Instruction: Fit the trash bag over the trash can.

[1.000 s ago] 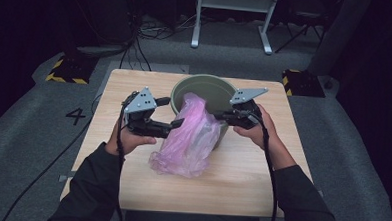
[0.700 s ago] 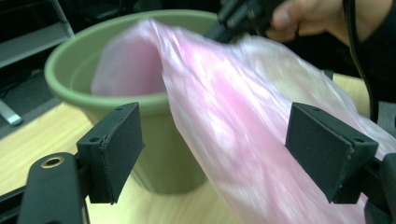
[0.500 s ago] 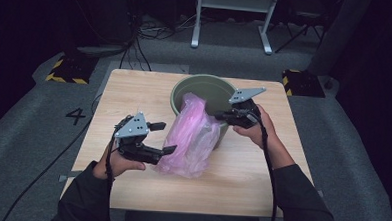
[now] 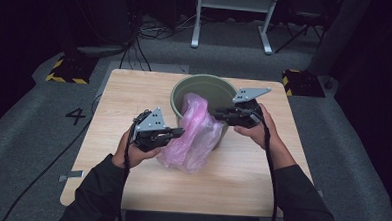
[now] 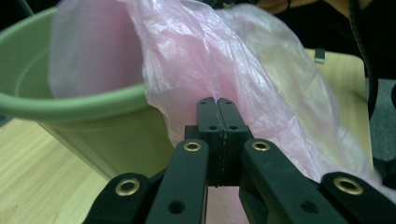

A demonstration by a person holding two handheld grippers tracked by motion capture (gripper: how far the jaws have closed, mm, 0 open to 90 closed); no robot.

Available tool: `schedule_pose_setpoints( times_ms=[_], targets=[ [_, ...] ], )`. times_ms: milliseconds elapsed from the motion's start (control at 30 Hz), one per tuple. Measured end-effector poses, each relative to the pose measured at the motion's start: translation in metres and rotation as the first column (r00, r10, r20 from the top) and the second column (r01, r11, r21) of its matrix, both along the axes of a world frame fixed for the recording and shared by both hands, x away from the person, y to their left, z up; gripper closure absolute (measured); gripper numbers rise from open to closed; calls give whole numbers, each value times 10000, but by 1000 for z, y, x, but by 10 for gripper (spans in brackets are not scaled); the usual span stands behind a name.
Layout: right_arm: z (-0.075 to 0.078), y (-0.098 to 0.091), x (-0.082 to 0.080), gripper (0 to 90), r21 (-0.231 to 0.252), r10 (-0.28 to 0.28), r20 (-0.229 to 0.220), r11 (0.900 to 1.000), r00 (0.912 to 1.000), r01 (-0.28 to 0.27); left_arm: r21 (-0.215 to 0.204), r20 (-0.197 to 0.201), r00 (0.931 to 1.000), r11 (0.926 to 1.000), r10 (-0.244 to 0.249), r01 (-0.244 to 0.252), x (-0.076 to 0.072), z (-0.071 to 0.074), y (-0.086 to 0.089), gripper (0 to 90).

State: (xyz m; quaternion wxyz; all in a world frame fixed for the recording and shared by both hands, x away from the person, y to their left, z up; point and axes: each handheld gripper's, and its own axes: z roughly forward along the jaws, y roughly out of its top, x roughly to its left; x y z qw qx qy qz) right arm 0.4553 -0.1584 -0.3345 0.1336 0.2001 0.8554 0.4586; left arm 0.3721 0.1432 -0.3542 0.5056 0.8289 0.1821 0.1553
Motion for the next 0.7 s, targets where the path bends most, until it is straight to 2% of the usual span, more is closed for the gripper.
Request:
schedule_pose_setpoints(
  times_ms=[67,100,133,167,200,233,267,333,367,400,433,600,667,700],
  targets=[
    [3,-4,0,677,441,31,21,9990,10000,-32,-186,84,10000,9998,1,0,0,3,0,900],
    [5,-6,-1,630,653,25,122,9979,9999,-33,-242,114,9999,9997,-10,13,0,5,0,900],
    [10,-7,-2,551,988,-207,247,9949,9995,182,-170,213,9998,9999,-5,8,-1,8,-1,900],
    [10,-7,-2,551,988,-207,247,9949,9995,182,-170,213,9998,9999,-5,8,-1,8,-1,900],
    [16,-6,-4,499,1314,-128,364,9913,9993,79,-161,243,9997,9999,9,-5,-1,10,-1,900],
    [16,-6,-4,499,1314,-128,364,9913,9993,79,-119,284,9996,9999,13,-10,-1,11,-1,900],
    [21,-4,-7,430,1665,-7,598,9860,9982,-93,-72,295,9996,10000,33,-31,-2,13,-2,900],
    [25,-2,-9,389,2044,216,661,9783,9976,-347,26,374,9992,9999,107,-108,-1,19,-4,900],
    [25,-2,-9,389,2044,216,661,9783,9976,-347,26,374,9992,9999,107,-108,-1,19,-4,900],
    [28,2,-10,335,2152,452,605,9749,9971,-572,64,410,9991,9999,111,-113,0,21,-5,900],
    [28,2,-10,335,2152,452,605,9749,9971,-572,109,386,9992,9999,80,-84,1,23,-6,900],
    [32,27,-7,292,1536,414,571,9869,9975,-498,411,306,9995,9991,-78,66,9,30,-19,900],
    [31,30,-6,314,1404,445,521,9888,9977,-514,496,327,9994,9987,-115,99,10,30,-21,900],
    [30,33,-5,376,1186,451,447,9917,9980,-501,523,336,9994,9986,-126,108,11,30,-23,900]
  ],
)
